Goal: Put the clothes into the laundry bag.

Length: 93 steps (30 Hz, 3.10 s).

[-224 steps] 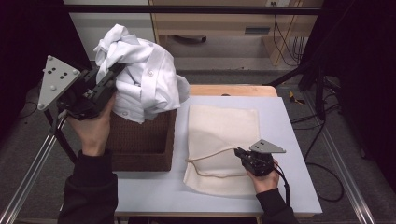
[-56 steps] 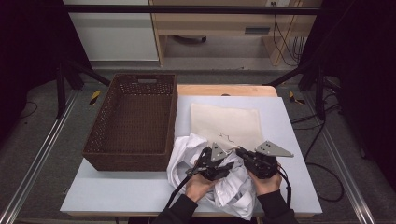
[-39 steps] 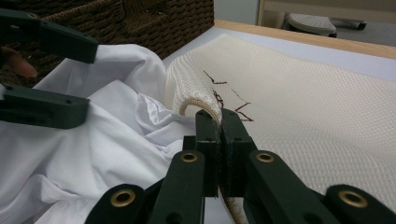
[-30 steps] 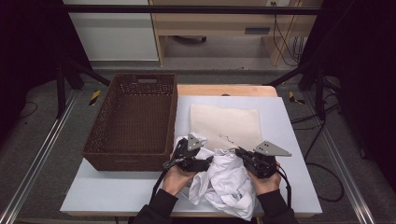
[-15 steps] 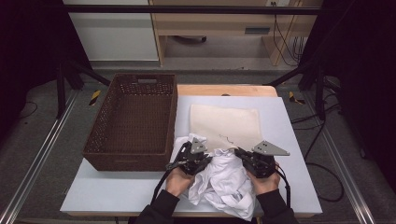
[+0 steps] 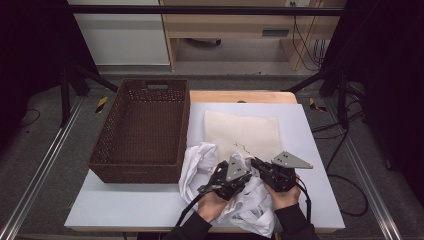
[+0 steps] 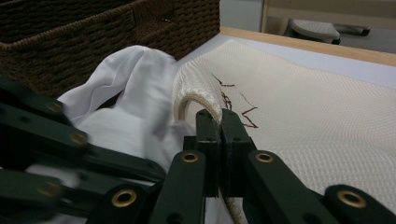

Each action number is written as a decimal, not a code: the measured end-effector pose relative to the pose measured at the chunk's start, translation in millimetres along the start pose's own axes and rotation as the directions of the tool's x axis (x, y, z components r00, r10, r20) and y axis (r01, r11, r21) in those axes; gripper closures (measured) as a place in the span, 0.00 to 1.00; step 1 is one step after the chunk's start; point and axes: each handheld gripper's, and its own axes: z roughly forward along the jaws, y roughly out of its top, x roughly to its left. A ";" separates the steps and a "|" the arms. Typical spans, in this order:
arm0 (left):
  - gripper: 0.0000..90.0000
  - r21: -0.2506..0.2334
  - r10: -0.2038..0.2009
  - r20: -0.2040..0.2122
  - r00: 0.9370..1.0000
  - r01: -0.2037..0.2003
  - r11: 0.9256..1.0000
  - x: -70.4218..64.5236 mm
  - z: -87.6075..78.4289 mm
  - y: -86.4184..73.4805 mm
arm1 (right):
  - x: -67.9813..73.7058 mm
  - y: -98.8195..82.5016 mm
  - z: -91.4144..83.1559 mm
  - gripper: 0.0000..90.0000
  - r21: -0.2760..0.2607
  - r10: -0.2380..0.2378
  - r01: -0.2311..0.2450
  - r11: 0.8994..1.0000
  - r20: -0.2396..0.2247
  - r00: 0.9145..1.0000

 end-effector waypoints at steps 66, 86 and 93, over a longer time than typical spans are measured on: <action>0.87 0.152 -0.072 -0.072 0.995 0.082 0.985 12.6 17.9 -16.3 | -2.7 -0.8 2.7 0.98 0.027 0.006 -0.007 1.000 0.019 1.000; 0.39 0.114 -0.073 -0.048 0.996 0.078 0.990 27.1 7.1 5.1 | -5.9 -0.2 -1.4 0.98 0.016 0.007 -0.007 1.000 0.027 1.000; 0.28 0.065 -0.086 0.038 0.996 0.084 0.994 11.4 -33.1 -0.5 | -7.4 -0.1 -1.6 0.98 0.015 0.015 -0.015 1.000 0.036 0.999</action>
